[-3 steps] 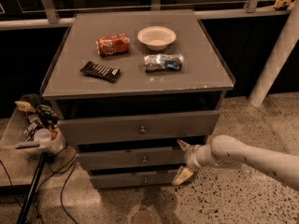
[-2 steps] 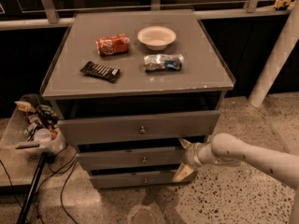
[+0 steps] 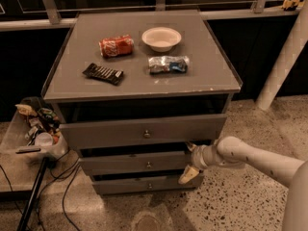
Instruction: Open middle drawer
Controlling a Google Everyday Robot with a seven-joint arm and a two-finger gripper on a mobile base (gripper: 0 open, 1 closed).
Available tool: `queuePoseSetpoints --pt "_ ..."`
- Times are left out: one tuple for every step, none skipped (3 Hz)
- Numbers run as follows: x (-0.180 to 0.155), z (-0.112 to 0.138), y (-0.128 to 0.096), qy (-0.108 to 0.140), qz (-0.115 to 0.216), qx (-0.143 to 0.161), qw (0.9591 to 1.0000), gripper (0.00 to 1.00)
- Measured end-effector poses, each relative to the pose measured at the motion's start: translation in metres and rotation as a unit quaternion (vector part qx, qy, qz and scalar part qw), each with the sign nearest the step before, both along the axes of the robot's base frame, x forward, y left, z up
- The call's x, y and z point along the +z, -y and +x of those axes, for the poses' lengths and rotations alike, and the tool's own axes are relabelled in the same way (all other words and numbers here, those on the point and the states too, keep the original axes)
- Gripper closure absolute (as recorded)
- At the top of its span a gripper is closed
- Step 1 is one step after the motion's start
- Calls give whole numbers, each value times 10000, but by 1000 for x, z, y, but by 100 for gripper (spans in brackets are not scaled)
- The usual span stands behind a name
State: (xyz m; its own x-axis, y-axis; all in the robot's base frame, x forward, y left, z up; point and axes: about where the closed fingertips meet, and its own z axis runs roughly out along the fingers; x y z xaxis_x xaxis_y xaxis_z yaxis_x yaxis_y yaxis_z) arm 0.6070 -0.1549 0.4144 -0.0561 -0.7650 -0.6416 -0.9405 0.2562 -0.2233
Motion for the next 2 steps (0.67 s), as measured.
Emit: queuePoseSetpoints --pt "-13 10 1 -62 24 29 10000 0" --pt "-13 11 1 -58 28 26 10000 19"
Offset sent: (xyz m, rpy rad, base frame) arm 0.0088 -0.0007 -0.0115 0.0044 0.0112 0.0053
